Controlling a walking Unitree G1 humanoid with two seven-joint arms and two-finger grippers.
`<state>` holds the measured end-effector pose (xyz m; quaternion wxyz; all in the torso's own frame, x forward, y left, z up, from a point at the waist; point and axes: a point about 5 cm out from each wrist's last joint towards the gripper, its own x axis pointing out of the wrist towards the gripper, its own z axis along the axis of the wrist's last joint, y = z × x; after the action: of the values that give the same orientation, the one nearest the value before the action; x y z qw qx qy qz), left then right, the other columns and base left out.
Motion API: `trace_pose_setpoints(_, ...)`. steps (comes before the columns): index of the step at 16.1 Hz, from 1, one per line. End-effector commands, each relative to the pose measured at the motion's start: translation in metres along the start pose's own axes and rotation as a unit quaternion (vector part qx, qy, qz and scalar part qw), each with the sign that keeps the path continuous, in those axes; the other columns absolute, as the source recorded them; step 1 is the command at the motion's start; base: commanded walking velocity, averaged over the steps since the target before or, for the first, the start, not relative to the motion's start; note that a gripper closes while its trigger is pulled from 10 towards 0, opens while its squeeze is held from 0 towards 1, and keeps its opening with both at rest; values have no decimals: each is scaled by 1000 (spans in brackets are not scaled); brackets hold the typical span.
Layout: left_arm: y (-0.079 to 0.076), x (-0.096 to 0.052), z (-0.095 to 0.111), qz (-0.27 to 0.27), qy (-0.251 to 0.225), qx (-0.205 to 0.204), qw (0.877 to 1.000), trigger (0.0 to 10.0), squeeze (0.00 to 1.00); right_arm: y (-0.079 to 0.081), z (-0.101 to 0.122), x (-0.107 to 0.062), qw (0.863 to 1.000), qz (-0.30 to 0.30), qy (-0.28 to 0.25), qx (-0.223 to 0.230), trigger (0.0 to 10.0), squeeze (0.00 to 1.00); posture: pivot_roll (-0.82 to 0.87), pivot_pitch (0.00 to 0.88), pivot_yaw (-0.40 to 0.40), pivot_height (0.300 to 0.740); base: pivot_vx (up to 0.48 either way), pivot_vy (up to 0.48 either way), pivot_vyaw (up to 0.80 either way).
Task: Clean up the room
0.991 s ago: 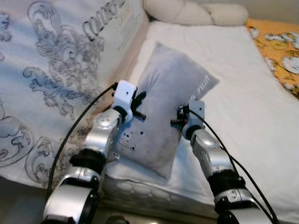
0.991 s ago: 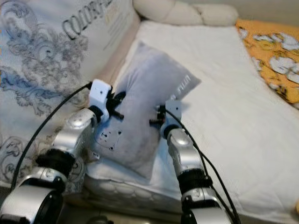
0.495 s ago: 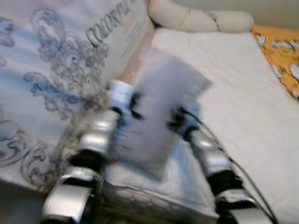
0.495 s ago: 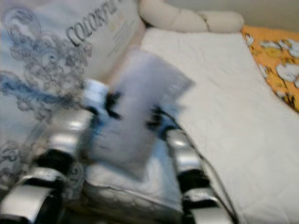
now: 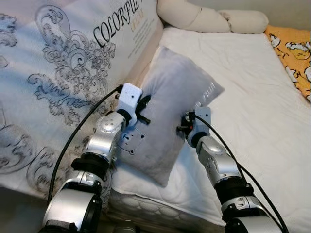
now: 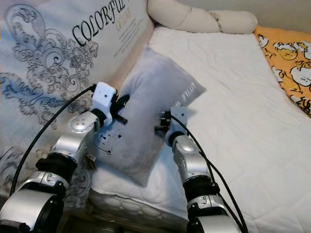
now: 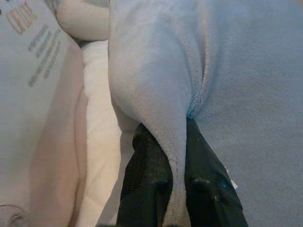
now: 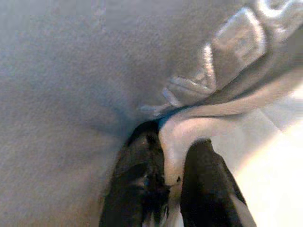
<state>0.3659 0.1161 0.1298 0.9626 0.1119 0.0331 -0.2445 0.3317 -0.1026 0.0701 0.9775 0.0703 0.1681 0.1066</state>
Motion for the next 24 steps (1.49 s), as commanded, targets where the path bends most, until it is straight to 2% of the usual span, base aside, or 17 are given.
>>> trace_pose_setpoints(1,5,3,3,16,8,26,1000,10000,0,-5,2,1,1000,-18,1,-5,10000,1000,114,0,18,740,0,0,0)
trace_pose_setpoints(5,13,6,4,43,21,40,998,10000,0,-21,-3,-3,999,-41,7,-15,10000,1000,108,0,21,740,0,0,0)
trace_pose_setpoints(9,27,11,9,62,41,82,994,10000,0,-30,0,-9,1000,-11,-5,-15,10000,1000,96,0,25,740,0,0,0)
trace_pose_setpoints(10,31,12,12,57,52,107,991,10000,0,-28,4,-13,998,17,-27,-48,10000,1000,85,0,29,740,0,0,0)
trace_pose_setpoints(13,41,16,24,55,69,148,985,10000,0,-20,9,-24,992,102,-52,-44,10000,1000,57,0,43,740,0,0,0)
trace_pose_setpoints(14,46,17,29,56,78,166,981,10000,0,-13,11,-32,985,149,-60,-59,10000,1000,24,0,65,740,0,0,0)
trace_pose_setpoints(17,58,15,34,69,103,212,969,10000,0,-3,14,-52,970,226,-65,-66,10000,1000,-13,0,92,740,0,0,0)
trace_pose_setpoints(21,70,10,36,82,119,230,962,10000,0,1,6,-68,958,270,-44,-84,10000,1000,-30,0,99,740,0,0,0)
trace_pose_setpoints(24,68,10,34,60,129,246,959,10000,0,4,5,-74,954,283,-39,-92,10000,1000,-30,0,96,740,0,0,0)
